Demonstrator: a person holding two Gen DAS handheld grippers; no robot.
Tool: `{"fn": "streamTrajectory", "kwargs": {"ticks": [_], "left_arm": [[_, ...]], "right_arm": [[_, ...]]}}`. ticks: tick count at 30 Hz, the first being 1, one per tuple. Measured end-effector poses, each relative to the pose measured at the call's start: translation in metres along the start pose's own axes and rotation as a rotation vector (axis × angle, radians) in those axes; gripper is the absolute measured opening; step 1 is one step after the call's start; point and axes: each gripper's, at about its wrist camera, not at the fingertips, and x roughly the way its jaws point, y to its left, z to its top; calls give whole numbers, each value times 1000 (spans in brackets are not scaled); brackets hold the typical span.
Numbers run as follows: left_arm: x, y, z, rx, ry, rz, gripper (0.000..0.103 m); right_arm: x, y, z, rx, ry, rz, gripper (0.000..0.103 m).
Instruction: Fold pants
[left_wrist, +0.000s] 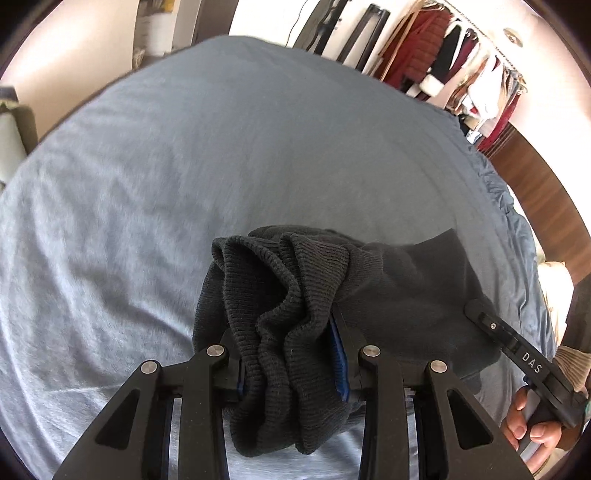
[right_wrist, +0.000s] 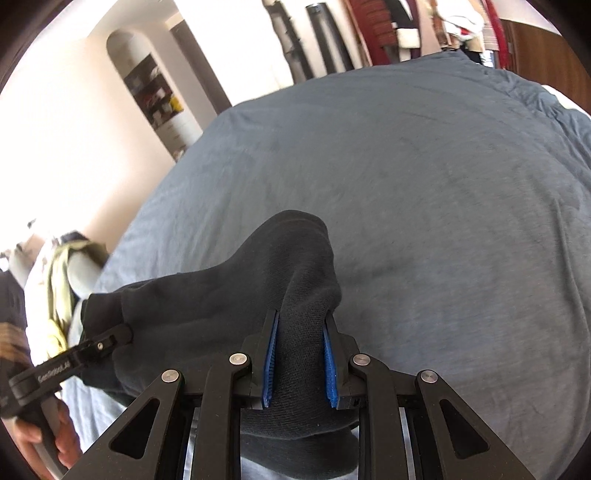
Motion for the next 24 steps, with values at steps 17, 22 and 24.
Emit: {"fn": "streamTrajectory", "kwargs": {"ticks": [17, 22, 24], "left_arm": [[1, -7, -18, 221, 77, 196, 62], [-9, -2, -21, 217, 59, 212, 69], [-14, -3, -23, 223, 50, 215, 69]], "right_arm": [[5, -18, -37, -52, 83, -259, 42], [2, -8, -49, -104, 85, -296, 42], [2, -5, -52, -116, 91, -310, 42]]}}
